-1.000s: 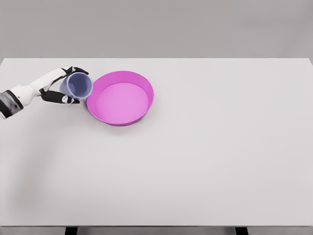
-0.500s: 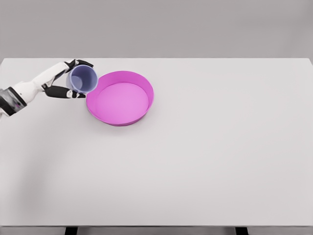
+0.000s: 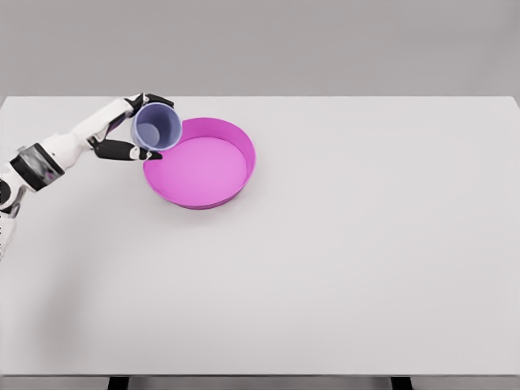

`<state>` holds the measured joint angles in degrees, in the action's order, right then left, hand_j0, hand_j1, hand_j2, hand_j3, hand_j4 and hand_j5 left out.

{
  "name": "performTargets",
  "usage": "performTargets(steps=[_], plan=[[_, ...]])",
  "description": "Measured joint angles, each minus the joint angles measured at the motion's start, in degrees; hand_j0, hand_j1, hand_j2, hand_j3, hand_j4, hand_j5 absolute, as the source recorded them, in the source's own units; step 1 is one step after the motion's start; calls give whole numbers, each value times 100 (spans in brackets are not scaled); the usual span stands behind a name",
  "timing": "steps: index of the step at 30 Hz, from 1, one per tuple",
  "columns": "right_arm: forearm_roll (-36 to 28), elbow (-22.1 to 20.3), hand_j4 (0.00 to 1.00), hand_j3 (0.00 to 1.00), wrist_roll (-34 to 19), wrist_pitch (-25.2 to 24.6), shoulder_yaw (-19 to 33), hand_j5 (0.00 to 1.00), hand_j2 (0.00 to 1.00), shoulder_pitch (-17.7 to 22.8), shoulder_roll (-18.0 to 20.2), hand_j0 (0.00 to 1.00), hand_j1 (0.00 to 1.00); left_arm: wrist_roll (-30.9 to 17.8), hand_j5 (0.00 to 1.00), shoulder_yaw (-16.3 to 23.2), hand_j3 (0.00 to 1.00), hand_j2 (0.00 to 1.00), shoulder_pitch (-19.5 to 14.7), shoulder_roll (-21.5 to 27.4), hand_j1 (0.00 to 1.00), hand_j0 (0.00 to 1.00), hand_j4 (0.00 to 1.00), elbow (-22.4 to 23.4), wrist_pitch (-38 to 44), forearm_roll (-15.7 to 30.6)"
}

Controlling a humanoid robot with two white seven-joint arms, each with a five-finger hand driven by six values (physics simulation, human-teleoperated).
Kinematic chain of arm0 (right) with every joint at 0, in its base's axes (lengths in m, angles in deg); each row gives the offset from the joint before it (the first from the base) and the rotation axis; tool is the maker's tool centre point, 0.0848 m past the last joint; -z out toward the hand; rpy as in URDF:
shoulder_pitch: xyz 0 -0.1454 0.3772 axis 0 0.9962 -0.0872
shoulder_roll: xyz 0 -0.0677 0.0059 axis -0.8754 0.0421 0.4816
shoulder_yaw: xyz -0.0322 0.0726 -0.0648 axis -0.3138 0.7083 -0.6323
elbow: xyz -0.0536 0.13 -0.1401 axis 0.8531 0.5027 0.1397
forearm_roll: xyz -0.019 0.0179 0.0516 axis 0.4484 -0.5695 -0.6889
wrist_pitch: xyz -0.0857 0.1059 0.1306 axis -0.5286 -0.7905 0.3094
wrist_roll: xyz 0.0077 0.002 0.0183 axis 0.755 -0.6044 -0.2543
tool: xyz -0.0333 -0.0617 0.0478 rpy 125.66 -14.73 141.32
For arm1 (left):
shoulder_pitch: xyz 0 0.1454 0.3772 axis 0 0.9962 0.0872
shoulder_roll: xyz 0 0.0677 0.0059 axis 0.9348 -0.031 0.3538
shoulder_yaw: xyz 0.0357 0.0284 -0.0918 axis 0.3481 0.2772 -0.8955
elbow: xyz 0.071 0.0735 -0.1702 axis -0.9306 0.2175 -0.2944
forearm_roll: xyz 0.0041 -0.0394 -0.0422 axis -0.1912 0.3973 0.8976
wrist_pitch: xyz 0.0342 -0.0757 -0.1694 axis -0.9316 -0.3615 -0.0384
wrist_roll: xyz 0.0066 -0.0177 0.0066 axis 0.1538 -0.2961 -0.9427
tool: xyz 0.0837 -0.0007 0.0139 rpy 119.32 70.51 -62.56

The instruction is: Flip the cup with left arm and place it on the plate

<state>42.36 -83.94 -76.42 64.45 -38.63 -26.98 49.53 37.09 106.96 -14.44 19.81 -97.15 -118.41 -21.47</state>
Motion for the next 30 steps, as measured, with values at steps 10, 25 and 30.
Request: performTargets(steps=[10, 25, 30], plan=[[0, 0, 100, 100, -2, 0, 0, 100, 100, 0, 0, 100, 100, -4, 72, 301, 72, 72, 141, -228, 72, 72, 72, -344, -2, 213], [0, -1, 100, 100, -3, 0, 0, 100, 100, 0, 0, 100, 100, -22, 72, 631, 72, 72, 220, -474, 72, 72, 72, -451, 2, 507], [0, 0, 100, 100, -1, 0, 0, 100, 100, 0, 0, 100, 100, -29, 72, 802, 72, 72, 211, -450, 72, 72, 72, -443, 1, 504]])
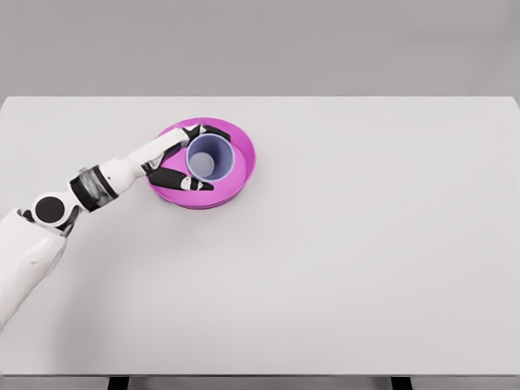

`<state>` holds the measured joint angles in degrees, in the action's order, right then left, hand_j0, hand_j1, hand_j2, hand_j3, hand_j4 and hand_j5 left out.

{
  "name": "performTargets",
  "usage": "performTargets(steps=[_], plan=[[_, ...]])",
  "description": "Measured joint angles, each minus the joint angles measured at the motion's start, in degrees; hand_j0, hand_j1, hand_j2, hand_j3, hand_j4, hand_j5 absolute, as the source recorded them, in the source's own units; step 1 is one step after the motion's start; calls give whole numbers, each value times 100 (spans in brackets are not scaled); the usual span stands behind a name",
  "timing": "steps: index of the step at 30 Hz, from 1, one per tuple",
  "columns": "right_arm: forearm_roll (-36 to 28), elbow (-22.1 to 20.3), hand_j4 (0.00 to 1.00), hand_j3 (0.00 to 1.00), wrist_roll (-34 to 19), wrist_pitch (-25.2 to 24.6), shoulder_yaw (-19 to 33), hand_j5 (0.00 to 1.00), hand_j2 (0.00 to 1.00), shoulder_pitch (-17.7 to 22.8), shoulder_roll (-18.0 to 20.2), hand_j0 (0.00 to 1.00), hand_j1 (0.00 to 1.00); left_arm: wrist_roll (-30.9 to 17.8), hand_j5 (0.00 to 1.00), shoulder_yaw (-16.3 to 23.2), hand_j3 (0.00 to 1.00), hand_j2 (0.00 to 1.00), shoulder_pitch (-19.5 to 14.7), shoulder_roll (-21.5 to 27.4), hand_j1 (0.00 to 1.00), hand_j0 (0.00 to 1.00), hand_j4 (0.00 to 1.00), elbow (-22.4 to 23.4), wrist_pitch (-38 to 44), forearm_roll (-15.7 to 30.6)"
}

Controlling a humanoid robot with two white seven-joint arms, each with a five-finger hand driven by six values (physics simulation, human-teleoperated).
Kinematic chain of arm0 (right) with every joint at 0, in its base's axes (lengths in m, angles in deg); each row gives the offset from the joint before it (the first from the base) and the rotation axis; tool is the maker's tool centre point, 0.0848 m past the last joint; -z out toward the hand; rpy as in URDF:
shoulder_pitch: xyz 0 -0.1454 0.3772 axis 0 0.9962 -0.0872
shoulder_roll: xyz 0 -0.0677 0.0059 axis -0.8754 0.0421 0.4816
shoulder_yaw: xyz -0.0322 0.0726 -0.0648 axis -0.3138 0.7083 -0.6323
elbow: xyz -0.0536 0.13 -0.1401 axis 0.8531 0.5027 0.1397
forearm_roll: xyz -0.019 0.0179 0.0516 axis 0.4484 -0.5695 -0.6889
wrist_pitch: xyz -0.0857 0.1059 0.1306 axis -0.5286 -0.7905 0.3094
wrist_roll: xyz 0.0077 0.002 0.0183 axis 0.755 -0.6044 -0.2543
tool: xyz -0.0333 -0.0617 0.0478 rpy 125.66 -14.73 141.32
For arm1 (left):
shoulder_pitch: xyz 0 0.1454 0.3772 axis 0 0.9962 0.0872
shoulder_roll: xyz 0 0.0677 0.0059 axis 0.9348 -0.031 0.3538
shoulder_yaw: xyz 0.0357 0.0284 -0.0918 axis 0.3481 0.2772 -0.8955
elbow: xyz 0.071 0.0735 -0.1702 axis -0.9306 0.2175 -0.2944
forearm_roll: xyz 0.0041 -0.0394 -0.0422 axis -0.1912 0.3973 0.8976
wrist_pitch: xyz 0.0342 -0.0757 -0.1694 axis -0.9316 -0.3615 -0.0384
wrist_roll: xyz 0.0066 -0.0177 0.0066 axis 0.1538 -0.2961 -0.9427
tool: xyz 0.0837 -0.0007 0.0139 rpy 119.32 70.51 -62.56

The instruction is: Flip the cup with left arm and place it on the plate

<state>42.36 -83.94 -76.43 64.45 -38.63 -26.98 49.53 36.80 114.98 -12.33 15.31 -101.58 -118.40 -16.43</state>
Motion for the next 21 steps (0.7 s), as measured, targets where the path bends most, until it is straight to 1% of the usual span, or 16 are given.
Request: performTargets(steps=[6, 7, 8, 12, 17, 21], plan=[[0, 0, 100, 100, 0, 0, 0, 100, 100, 0, 0, 100, 100, -1, 72, 139, 72, 72, -61, -25, 72, 72, 72, 26, 1, 6], [0, -1, 100, 100, 0, 0, 0, 100, 100, 0, 0, 100, 100, 0, 72, 184, 72, 72, -131, -28, 72, 72, 72, 29, 3, 14], [0, 0, 100, 100, 0, 0, 0, 100, 100, 0, 0, 100, 100, 0, 72, 284, 72, 72, -299, -29, 72, 72, 72, 31, 4, 27], [0, 0, 100, 100, 0, 0, 0, 100, 100, 0, 0, 100, 100, -1, 72, 526, 72, 72, -378, -30, 72, 72, 72, 61, 1, 37], [0, 0, 100, 100, 1, 0, 0, 100, 100, 0, 0, 100, 100, -1, 72, 606, 72, 72, -396, -29, 72, 72, 72, 212, 19, 40], [0, 0, 100, 100, 0, 0, 0, 100, 100, 0, 0, 100, 100, -1, 72, 621, 72, 72, -527, -32, 72, 72, 72, 374, 21, 43]])
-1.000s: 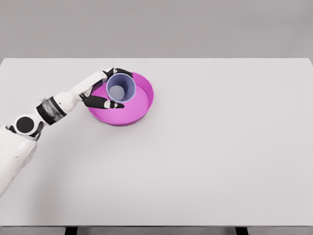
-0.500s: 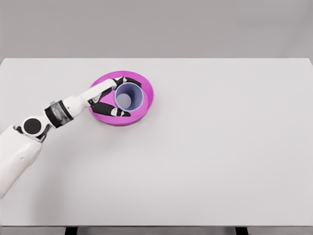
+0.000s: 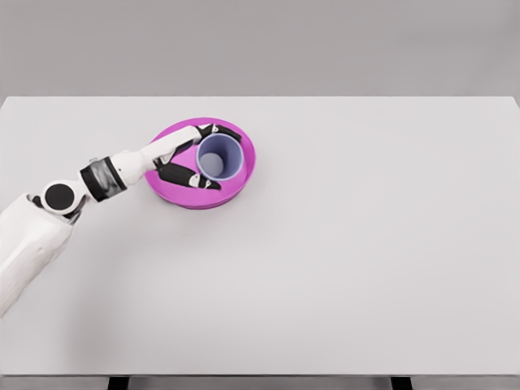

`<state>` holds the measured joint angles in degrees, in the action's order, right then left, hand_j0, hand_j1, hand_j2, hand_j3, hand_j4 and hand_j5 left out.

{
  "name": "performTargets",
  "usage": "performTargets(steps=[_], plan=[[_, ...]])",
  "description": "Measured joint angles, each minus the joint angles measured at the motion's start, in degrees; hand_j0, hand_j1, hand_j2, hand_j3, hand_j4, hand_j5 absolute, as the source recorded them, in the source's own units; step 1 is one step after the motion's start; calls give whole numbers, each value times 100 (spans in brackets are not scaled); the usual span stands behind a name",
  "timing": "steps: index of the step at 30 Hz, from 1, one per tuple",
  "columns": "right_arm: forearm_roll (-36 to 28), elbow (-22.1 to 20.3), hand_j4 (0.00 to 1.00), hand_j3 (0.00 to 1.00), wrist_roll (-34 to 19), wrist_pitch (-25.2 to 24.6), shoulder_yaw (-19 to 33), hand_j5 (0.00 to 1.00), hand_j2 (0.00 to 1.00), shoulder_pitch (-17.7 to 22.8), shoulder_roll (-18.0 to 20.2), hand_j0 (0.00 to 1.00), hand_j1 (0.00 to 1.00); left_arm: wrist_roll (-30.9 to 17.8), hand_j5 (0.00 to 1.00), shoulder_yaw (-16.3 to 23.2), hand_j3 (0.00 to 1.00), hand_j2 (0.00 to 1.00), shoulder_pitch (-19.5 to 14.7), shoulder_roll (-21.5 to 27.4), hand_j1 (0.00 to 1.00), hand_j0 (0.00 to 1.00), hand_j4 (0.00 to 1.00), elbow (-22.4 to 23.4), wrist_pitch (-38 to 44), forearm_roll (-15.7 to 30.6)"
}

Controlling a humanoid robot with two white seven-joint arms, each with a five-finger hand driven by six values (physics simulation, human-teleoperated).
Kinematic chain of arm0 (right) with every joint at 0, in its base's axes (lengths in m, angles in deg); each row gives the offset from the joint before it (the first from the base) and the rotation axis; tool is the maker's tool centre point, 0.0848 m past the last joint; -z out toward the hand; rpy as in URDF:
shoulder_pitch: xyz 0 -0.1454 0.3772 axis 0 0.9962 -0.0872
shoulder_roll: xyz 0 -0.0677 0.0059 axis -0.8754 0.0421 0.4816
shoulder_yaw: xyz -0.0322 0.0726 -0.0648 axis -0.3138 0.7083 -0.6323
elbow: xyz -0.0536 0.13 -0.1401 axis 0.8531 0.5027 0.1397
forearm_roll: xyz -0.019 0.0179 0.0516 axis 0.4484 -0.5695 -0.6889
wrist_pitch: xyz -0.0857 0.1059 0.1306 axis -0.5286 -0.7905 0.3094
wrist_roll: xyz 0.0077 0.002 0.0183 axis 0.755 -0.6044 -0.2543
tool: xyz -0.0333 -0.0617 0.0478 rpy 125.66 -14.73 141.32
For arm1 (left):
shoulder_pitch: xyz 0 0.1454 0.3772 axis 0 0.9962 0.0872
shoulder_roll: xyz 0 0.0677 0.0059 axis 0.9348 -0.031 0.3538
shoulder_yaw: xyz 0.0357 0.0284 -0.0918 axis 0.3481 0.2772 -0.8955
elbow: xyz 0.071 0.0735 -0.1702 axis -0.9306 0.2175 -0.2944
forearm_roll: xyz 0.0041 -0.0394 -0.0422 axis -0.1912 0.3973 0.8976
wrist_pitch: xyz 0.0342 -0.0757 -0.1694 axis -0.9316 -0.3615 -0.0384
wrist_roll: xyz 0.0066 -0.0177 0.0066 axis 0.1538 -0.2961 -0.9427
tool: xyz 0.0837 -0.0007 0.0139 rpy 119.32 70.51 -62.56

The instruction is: Flip the cup with left arm and place it on the plate

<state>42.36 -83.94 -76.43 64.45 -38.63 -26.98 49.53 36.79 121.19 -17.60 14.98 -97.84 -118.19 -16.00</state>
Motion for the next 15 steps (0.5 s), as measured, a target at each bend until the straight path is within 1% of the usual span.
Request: performTargets(steps=[8, 15], plan=[[0, 0, 100, 100, -1, 0, 0, 100, 100, 0, 0, 100, 100, -54, 73, -2, 73, 73, -141, -63, 73, 73, 73, 471, 7, -9], [0, 0, 100, 100, 1, 0, 0, 100, 100, 0, 0, 100, 100, -77, 73, -2, 73, 73, -193, -207, 73, 73, 73, 630, 8, -11]])
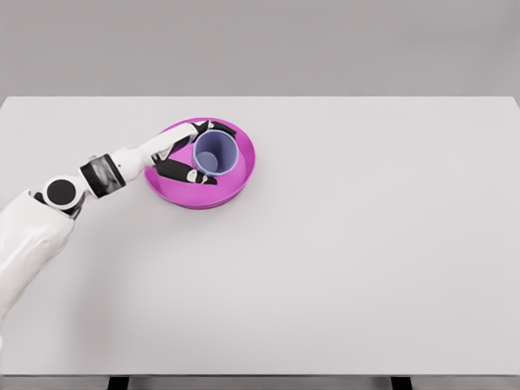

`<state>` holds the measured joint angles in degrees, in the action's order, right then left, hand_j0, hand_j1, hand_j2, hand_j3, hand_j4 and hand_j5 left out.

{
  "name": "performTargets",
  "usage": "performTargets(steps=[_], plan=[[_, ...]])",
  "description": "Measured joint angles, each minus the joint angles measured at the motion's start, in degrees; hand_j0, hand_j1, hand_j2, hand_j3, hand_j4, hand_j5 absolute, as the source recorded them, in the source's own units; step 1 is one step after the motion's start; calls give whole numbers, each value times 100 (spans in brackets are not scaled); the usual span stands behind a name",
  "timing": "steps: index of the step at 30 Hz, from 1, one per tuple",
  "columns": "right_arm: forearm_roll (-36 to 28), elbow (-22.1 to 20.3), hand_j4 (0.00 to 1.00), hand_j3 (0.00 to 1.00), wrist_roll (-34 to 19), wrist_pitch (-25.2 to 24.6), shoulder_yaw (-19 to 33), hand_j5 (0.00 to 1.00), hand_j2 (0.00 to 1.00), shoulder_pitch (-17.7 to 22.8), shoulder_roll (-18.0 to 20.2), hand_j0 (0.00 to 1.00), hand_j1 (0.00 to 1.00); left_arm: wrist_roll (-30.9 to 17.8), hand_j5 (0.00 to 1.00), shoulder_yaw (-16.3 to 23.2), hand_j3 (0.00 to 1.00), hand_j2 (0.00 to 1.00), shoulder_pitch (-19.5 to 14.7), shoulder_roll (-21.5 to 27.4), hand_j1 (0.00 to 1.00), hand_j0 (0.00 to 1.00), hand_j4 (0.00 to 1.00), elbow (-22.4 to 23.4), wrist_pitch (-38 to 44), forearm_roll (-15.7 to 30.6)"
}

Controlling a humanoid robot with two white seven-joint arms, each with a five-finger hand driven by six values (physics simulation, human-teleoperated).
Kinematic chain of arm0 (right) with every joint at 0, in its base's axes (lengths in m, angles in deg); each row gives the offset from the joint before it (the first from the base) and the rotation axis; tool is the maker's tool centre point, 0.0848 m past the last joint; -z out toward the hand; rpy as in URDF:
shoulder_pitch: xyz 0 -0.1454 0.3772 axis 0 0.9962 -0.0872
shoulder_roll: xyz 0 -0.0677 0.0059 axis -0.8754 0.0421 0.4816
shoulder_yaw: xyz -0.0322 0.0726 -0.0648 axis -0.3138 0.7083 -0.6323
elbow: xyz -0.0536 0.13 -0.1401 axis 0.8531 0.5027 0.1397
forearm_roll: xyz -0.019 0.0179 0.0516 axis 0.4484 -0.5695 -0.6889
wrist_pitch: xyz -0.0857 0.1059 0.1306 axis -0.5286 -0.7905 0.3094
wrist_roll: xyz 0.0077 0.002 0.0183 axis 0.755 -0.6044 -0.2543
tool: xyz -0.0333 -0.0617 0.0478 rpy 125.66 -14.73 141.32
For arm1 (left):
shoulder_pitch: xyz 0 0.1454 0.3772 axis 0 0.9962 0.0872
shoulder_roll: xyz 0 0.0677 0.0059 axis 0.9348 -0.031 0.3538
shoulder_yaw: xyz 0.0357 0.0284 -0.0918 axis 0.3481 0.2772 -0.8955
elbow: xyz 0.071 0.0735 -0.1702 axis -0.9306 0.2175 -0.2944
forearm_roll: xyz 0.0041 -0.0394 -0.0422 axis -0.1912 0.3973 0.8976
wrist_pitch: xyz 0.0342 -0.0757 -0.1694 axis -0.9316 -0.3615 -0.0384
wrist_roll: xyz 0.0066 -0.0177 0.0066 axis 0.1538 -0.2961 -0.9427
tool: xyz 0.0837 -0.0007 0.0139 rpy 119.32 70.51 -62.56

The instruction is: Flip the cup with left arm and place it on the plate

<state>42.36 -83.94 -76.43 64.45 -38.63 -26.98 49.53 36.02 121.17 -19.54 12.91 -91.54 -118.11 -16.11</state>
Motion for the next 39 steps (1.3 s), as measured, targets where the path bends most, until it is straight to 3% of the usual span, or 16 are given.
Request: performTargets(steps=[35, 37, 39], plan=[[0, -1, 100, 100, -2, 0, 0, 100, 100, 0, 0, 100, 100, -241, 76, 4, 76, 76, -62, -237, 76, 76, 76, 398, 433, 389], [0, 0, 100, 100, -1, 0, 0, 100, 100, 0, 0, 100, 100, -257, 81, -6, 81, 81, -62, -240, 81, 81, 81, 423, 470, 462], [0, 0, 100, 100, 0, 0, 0, 100, 100, 0, 0, 100, 100, -259, 99, -13, 99, 99, -79, -254, 99, 99, 99, 463, 500, 485]])
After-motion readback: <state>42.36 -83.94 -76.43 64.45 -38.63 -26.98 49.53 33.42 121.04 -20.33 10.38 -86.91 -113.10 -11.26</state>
